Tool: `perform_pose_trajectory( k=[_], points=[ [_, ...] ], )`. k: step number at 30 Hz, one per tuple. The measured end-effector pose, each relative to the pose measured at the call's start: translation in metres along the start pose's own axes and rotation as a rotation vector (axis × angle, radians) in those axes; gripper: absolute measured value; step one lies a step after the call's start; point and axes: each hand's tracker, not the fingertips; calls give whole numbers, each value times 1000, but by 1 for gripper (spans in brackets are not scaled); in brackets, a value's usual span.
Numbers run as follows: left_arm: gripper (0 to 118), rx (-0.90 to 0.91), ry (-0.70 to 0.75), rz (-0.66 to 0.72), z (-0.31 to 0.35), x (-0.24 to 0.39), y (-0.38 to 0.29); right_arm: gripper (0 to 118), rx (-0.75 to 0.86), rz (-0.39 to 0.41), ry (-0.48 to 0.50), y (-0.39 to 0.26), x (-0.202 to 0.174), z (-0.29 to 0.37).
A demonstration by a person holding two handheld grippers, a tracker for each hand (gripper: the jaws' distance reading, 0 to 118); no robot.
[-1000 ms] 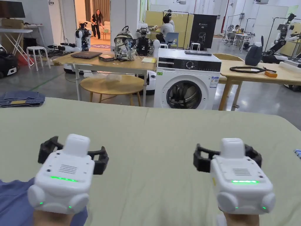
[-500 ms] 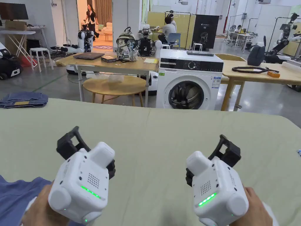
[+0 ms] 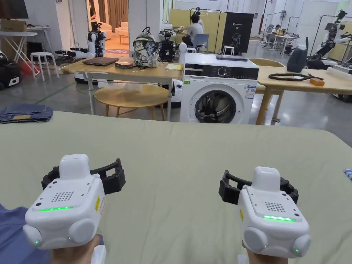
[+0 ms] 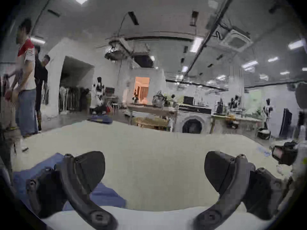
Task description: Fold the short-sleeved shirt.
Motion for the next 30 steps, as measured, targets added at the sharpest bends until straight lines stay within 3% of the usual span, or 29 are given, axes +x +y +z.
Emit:
perform_pose_trajectory(
  k=[13,14,17,18,19,20,21,22,30],
  points=[
    [115,-2,-41,-84,4,7,7,118,4,14,-22,1,-1,9],
    [113,7,-42,-82,5,8,7,113,4,15,-20,1,-1,9],
    [92,21,-34,-97,8,11,7,54,12,27,-23,0,-4,13],
    [74,17,-32,-106,8,13,8,26,19,38,-31,-2,-5,11],
    [55,14,-39,-108,8,13,8,11,22,48,-44,-2,-6,10],
    [34,11,-38,-114,8,14,8,4,20,47,-41,-2,-6,10],
    [9,9,-30,-122,8,15,8,0,16,42,-44,-1,-6,9],
    [1,9,-26,-125,7,16,8,0,12,30,-42,-2,-5,7],
    [0,6,-19,-116,6,17,8,0,-19,1,-42,-1,-2,6]
  ],
)
